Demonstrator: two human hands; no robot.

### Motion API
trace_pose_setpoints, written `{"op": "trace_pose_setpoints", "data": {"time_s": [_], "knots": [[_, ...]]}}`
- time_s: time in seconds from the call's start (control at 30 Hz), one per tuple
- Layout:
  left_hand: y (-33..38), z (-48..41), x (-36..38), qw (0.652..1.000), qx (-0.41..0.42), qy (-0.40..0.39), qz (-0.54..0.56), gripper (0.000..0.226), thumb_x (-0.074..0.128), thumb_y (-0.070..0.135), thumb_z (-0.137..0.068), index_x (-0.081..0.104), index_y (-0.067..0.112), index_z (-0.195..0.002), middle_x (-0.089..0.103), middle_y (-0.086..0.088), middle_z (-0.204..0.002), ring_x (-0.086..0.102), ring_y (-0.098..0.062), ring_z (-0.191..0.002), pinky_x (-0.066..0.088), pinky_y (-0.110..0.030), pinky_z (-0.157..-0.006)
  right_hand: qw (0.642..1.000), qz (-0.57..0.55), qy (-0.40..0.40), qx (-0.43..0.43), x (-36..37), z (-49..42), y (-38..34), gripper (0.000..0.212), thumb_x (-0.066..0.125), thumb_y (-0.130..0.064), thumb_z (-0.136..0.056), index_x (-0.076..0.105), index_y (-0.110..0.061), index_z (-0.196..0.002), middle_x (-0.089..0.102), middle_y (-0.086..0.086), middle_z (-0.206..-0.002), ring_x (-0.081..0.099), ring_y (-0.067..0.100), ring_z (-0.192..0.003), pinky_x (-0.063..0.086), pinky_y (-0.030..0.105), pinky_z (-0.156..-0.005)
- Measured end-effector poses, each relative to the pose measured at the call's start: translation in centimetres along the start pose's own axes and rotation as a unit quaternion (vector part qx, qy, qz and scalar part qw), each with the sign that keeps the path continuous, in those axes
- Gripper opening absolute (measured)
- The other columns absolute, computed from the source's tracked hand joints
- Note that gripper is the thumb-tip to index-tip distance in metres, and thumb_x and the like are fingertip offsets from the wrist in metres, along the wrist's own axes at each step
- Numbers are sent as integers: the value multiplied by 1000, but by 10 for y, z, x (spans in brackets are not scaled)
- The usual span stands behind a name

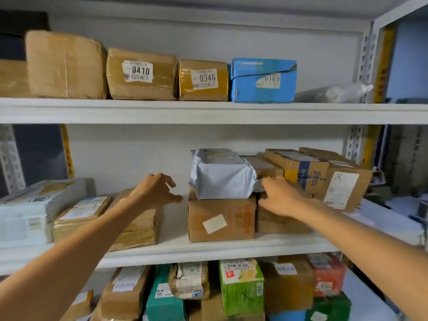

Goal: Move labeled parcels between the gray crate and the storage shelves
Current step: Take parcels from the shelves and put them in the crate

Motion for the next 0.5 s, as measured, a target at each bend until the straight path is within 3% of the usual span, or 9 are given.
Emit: {"op": "trace_pose_setpoints", "data": {"time_s": [0.07, 0.13, 0.23, 0.33, 0.4, 0.5], "knots": [[1, 3, 3, 1000, -18, -13, -11, 52, 73, 46, -80, 61, 17, -122, 71, -3, -111, 64, -17, -98, 51, -26, -87, 1000, -23, 2, -10, 7, -6, 4, 13, 56, -20, -92, 45, -15, -95, 52, 7, -111, 54, 22, -92, 42, 30, -63], [0, 7, 6, 999, -32, -26, -11, 50, 74, 44, -80, 62, 18, -121, 70, -3, -112, 65, -17, -99, 50, -26, -87, 999, -32, 9, -9, 9, -12, 7, 16, 57, -19, -91, 42, -16, -95, 54, 9, -112, 55, 24, -95, 48, 34, -71], [3, 6, 2, 999, -41, -7, 11, 35, 72, 28, -84, 65, 16, -116, 71, -4, -108, 65, -17, -94, 48, -22, -81, 995, -49, 84, -1, -2, -18, 12, 25, 57, -20, -92, 48, -12, -114, 57, 11, -113, 59, 25, -95, 53, 34, -76], [6, 1, -5, 975, -64, 34, 210, 20, 53, 5, -94, 66, 5, -110, 67, -11, -94, 58, -20, -78, 46, -21, -66, 983, -101, 151, -15, -14, -22, 7, 35, 51, -18, -97, 46, -7, -131, 58, 11, -118, 59, 21, -95, 44, 24, -66], [17, -4, -5, 913, -74, 43, 398, 21, 47, 8, -100, 62, -2, -110, 63, -18, -97, 58, -24, -76, 48, -26, -66, 966, -179, 185, -5, -16, -28, 4, 25, 44, -21, -100, 55, -7, -118, 60, 9, -110, 59, 22, -90, 45, 28, -63], [42, -9, 2, 885, -94, 15, 457, 48, 52, 41, -97, 60, -2, -117, 65, -18, -110, 66, -32, -96, 57, -36, -75, 928, -313, 199, 43, -9, -48, -2, 38, 40, -32, -102, 53, -9, -75, 57, 7, -72, 56, 25, -67, 38, 31, -52]]}}
Point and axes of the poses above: each hand's wrist, its own z-axis away from the middle knuckle, its own x-axis out of the palm, y = z × x, the point moved 6 cm from there along -z, towards the middle knuckle
